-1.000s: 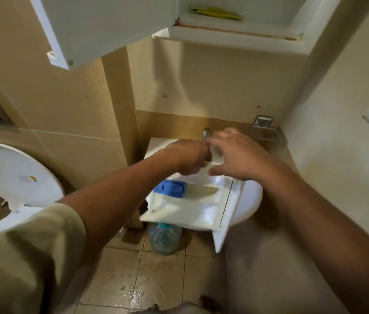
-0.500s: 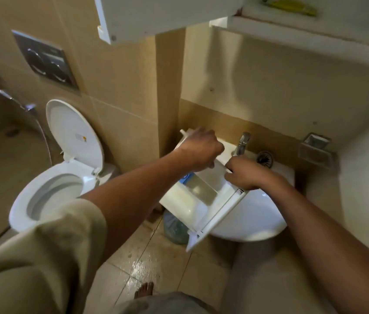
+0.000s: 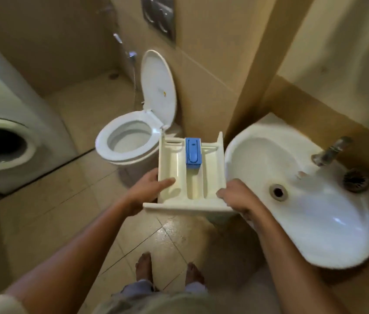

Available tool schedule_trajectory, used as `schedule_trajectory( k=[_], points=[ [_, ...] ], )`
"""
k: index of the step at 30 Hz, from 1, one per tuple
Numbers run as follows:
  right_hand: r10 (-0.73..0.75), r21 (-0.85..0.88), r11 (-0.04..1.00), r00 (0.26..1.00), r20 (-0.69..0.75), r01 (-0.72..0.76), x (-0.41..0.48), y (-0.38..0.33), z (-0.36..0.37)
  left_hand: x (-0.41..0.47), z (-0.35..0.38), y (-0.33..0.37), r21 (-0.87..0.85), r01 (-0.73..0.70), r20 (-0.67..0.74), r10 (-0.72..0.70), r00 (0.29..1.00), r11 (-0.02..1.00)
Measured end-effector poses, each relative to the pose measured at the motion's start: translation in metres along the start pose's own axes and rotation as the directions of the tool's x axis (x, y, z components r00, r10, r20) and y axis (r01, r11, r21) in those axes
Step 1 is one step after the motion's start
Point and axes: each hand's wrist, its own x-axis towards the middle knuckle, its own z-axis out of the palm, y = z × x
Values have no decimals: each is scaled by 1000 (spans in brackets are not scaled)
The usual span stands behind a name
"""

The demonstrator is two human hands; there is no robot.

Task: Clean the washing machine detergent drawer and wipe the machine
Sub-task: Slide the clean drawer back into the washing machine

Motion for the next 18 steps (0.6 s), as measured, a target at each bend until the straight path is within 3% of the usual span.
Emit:
schedule_trajectory(
  k=[7,18],
  points=[
    [-24,-75,996,987,159,37,-5,-58,115,-54,-94,-90,-243,109,-173,-154,973,964],
    [-137,-14,989,930,340,150,-52,-211,317,-159,-301,-177,-396,1,-387,-168,907,918]
  ],
)
